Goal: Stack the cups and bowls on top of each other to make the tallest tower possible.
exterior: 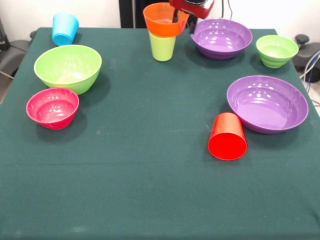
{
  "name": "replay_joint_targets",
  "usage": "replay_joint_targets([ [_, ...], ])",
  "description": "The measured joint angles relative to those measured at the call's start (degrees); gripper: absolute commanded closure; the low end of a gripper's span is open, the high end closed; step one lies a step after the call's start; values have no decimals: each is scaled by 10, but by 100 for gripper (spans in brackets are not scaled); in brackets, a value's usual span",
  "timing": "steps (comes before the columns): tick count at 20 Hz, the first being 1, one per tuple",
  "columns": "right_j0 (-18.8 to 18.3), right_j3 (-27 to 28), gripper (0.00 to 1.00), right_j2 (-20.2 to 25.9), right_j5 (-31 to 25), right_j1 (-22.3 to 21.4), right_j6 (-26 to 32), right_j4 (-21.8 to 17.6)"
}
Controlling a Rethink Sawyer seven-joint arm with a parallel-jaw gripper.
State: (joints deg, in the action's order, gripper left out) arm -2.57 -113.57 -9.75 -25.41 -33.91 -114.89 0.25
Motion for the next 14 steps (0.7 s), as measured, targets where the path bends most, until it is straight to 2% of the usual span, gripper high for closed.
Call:
replay_joint_targets([
  [14,7,0,0,-4,0,15,0,0],
])
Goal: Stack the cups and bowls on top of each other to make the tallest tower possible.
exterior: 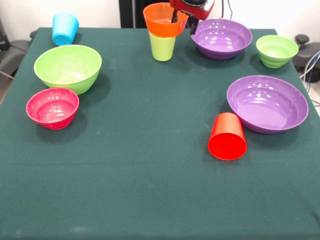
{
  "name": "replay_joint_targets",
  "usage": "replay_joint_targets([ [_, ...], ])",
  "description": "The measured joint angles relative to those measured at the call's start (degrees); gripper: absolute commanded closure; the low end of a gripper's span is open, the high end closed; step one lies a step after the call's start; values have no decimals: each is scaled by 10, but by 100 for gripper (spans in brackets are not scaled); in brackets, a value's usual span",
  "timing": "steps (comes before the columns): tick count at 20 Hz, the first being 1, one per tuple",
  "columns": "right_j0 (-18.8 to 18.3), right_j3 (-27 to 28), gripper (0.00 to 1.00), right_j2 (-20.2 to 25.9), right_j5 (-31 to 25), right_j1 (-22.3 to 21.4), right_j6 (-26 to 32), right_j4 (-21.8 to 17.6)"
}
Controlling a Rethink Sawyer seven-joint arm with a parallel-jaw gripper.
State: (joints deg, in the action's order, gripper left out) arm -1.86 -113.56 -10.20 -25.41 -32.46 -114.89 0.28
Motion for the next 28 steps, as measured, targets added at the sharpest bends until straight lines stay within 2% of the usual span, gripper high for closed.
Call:
replay_joint_targets([
  [3,0,0,0,0,0,0,0,0],
  [4,0,0,100,0,0,0,0,0],
  [28,-2,0,100,-2,0,-1,0,0],
])
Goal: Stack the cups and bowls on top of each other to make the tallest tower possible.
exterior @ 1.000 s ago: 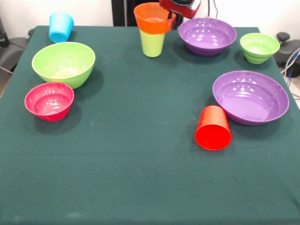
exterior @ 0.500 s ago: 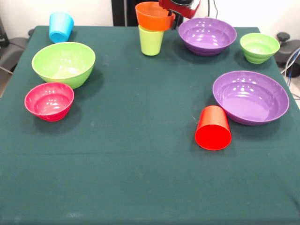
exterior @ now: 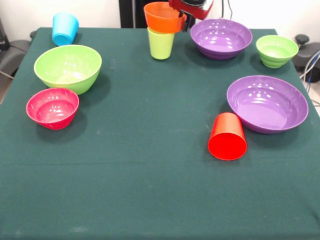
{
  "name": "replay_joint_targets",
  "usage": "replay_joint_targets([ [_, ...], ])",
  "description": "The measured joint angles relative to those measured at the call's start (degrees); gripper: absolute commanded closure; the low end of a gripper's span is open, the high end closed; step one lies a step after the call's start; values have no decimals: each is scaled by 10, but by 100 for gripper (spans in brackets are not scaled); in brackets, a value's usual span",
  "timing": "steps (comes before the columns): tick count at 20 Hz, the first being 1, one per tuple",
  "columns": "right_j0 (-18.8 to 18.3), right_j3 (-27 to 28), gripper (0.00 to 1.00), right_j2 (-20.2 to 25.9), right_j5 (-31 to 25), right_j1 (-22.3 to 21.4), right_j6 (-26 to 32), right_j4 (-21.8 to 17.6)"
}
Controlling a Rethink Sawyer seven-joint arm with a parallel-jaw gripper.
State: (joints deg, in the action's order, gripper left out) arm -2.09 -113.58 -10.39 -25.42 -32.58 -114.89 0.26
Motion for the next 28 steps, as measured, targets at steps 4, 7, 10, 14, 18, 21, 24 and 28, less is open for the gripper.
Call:
replay_joint_targets([
  [4,-2,0,100,0,0,-1,0,0],
  [7,-6,0,100,0,0,-3,0,0],
  [10,-11,0,100,0,0,-7,0,-1],
  [14,-16,0,100,0,0,-17,0,-5],
  [18,-22,0,100,0,0,-27,0,-9],
  [21,-27,0,100,0,0,-32,0,-11],
  [24,-29,0,100,0,0,-32,0,-12],
  [28,-30,0,100,0,0,-30,0,-12],
])
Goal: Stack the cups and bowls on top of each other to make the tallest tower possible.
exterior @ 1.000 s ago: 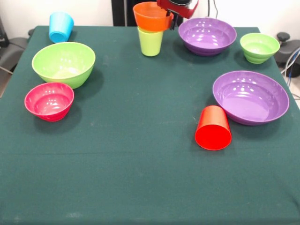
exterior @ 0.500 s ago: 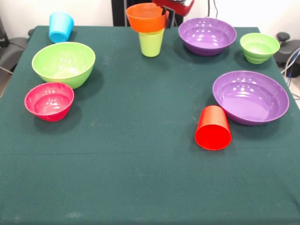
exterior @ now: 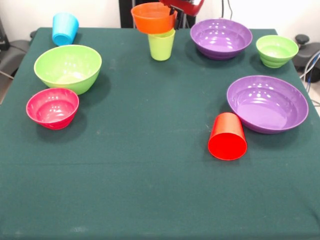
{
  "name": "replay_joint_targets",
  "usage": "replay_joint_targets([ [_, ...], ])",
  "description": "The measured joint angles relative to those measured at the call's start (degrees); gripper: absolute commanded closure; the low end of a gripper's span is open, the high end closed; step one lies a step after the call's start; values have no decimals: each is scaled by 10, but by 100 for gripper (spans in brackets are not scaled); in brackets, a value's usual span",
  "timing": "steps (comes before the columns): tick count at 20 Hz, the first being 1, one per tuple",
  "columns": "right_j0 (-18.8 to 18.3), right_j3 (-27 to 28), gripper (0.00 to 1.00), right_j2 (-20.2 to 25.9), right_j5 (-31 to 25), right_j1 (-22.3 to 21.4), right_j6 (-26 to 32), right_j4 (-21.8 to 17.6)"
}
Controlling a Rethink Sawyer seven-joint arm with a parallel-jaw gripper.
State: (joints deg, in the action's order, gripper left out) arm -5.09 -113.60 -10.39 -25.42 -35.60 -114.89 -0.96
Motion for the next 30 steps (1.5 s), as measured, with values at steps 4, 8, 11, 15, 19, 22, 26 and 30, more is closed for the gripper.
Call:
replay_joint_targets([
  [4,0,0,100,0,0,4,0,0],
  [8,0,0,100,3,0,4,0,0],
  [11,1,0,100,5,0,4,0,0],
  [15,1,0,100,7,0,4,0,0],
  [19,3,0,100,9,0,4,0,0],
  [22,3,0,100,10,0,4,0,0],
  [26,3,1,100,12,0,4,0,0],
  [30,3,1,0,13,0,4,0,0],
])
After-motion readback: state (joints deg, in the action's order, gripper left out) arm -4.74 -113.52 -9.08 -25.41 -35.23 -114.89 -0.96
